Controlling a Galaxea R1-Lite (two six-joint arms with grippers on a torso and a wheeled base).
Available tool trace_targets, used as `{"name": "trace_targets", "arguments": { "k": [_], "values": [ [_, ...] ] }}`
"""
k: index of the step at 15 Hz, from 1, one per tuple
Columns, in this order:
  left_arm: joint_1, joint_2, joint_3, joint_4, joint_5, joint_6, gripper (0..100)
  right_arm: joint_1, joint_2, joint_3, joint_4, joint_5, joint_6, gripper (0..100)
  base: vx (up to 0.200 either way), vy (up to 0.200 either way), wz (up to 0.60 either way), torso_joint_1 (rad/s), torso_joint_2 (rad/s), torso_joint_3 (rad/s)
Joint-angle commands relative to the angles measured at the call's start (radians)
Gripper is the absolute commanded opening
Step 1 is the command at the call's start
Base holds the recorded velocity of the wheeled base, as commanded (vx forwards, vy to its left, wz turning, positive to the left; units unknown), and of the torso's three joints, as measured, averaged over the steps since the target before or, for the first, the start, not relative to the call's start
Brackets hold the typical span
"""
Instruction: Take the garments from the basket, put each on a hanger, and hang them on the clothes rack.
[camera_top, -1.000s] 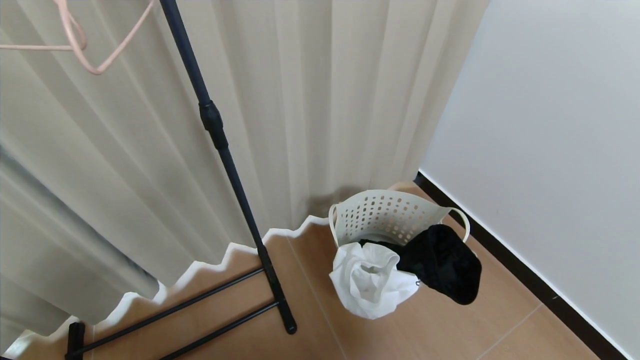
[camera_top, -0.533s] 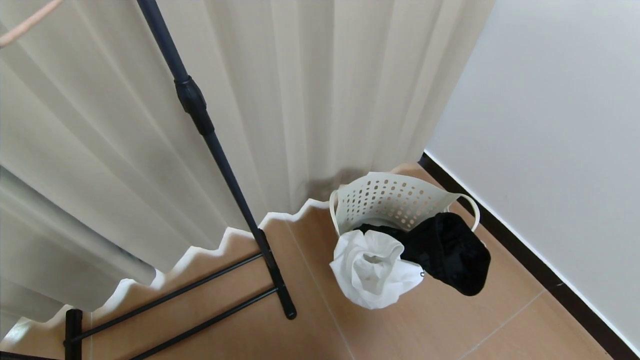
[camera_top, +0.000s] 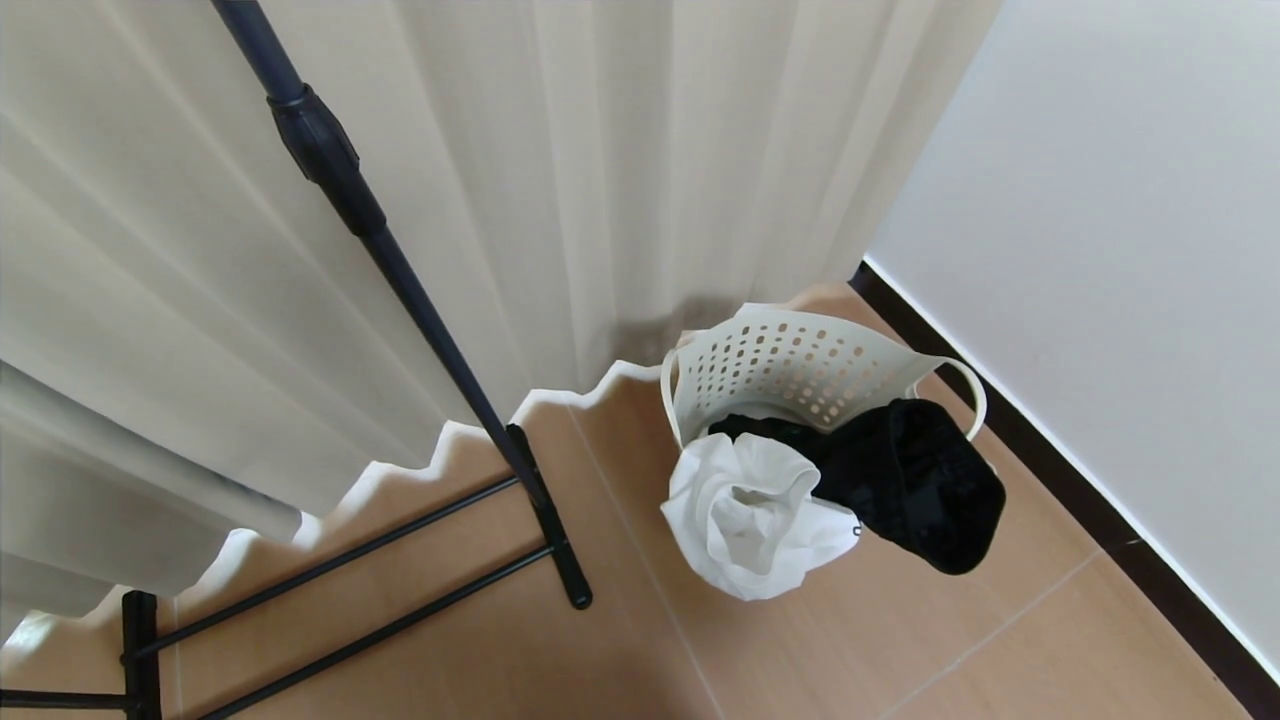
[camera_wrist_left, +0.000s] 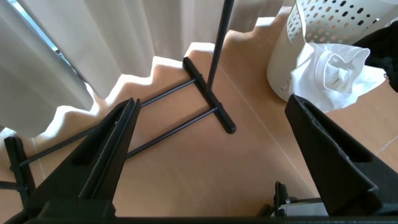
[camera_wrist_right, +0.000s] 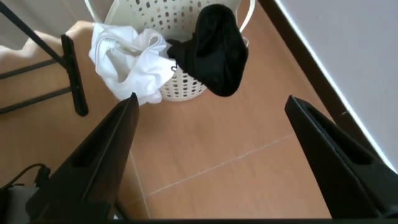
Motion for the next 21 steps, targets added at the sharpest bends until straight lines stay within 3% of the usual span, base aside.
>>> {"name": "trace_targets", "arguments": {
  "k": [1, 3, 5, 7, 8, 9, 10, 13, 15, 18, 21],
  "values": [
    [0.0, 0.001, 0.0, -0.001, 0.0, 0.004, 100, 0.12, 0.309, -0.035, -0.017, 0.007, 0.002, 100, 0.0, 0.0, 0.0, 0.002, 0.01, -0.066],
    [0.0, 0.001, 0.0, -0.001, 0.003, 0.001, 100, 0.164, 0.421, -0.08, -0.017, 0.007, 0.002, 100, 0.0, 0.0, 0.0, 0.0, 0.0, 0.0],
    [0.0, 0.001, 0.0, -0.001, 0.002, 0.001, 100, 0.21, 0.754, -0.233, -0.022, 0.022, -0.008, 100, 0.0, 0.0, 0.0, 0.0, 0.0, 0.0],
    [0.0, 0.001, 0.0, -0.001, 0.002, 0.001, 100, 0.212, 1.022, -0.394, -0.022, 0.034, -0.093, 100, 0.0, 0.0, 0.0, 0.0, 0.0, 0.0],
    [0.0, 0.001, 0.0, -0.001, 0.002, 0.001, 100, 0.212, 1.082, -0.434, -0.022, 0.036, -0.125, 100, 0.0, 0.0, 0.0, 0.0, 0.0, 0.0],
    [0.0, 0.001, 0.0, -0.001, 0.002, 0.001, 100, 0.212, 1.253, -0.549, -0.023, 0.034, -0.225, 100, 0.0, 0.0, 0.0, 0.0, 0.0, 0.0],
    [0.0, 0.001, 0.0, -0.001, 0.002, 0.001, 100, 0.212, 1.32, -0.601, -0.023, 0.033, -0.271, 100, 0.0, 0.0, 0.0, 0.0, 0.0, 0.0],
    [0.0, 0.001, 0.0, -0.001, 0.002, 0.001, 100, 0.212, 1.561, -0.828, -0.014, 0.033, -0.527, 100, 0.0, 0.0, 0.0, 0.0, 0.0, 0.0],
    [0.0, 0.001, 0.0, -0.001, 0.002, 0.001, 100, 0.233, 1.674, -0.927, -0.013, 0.018, -0.613, 100, 0.0, 0.0, 0.0, 0.0, 0.0, 0.0],
    [0.0, 0.001, 0.0, -0.001, 0.002, 0.001, 100, 0.304, 1.817, -1.063, -0.017, -0.074, -0.627, 100, 0.0, 0.0, 0.0, 0.0, 0.0, 0.0],
    [0.0, 0.001, 0.0, -0.001, 0.002, 0.001, 100, 0.344, 1.931, -1.138, -0.022, -0.111, -0.623, 100, 0.0, 0.0, 0.0, 0.0, 0.0, 0.0]
  ]
}}
